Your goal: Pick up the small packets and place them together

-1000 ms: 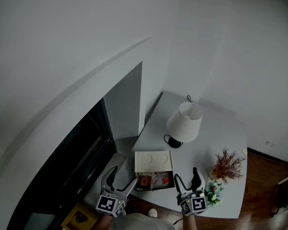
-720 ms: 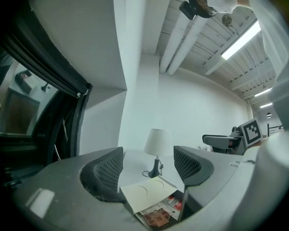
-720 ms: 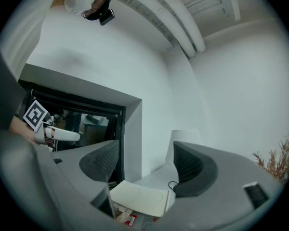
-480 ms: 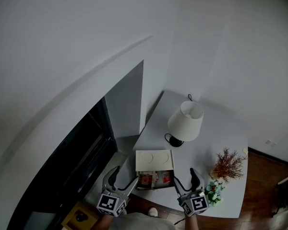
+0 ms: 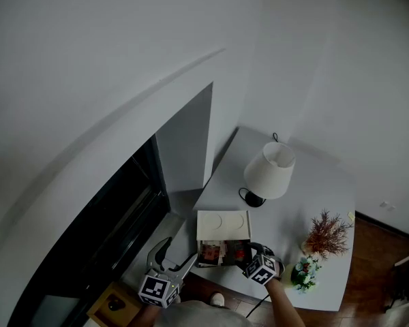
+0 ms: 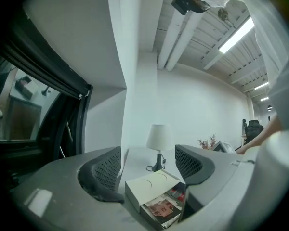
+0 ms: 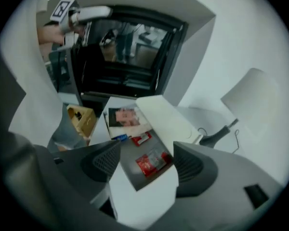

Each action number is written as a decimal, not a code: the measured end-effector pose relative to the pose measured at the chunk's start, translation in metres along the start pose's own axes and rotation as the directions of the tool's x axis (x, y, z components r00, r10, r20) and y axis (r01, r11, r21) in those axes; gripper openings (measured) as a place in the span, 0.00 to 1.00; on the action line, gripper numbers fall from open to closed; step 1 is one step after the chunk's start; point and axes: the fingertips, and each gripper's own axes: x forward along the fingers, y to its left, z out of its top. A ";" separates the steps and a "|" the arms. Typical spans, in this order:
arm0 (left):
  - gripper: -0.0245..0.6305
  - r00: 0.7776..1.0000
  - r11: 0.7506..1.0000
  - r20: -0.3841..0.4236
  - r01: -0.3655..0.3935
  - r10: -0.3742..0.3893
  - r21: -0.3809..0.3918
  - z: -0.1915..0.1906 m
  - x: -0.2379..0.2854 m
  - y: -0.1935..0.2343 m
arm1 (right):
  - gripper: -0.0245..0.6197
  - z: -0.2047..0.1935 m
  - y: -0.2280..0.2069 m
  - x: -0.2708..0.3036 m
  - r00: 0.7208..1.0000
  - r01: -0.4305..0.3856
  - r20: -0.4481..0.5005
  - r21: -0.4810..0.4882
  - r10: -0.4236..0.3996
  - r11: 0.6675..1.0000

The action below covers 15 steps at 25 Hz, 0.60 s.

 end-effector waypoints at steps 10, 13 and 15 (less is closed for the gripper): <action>0.57 0.999 0.999 -0.022 -0.047 0.047 -0.018 -0.006 -0.012 0.013 | 0.48 -0.045 0.010 0.089 0.924 -0.181 -0.363 -0.135 0.121 0.974; 0.57 0.995 0.995 -0.012 -0.099 0.099 -0.017 -0.004 -0.020 0.021 | 0.48 -0.060 0.009 0.100 0.883 -0.207 -0.459 -0.200 0.095 0.958; 0.57 0.993 0.993 -0.016 -0.116 0.116 -0.007 -0.001 -0.024 0.025 | 0.47 -0.065 0.011 0.103 0.859 -0.244 -0.500 -0.218 0.107 0.945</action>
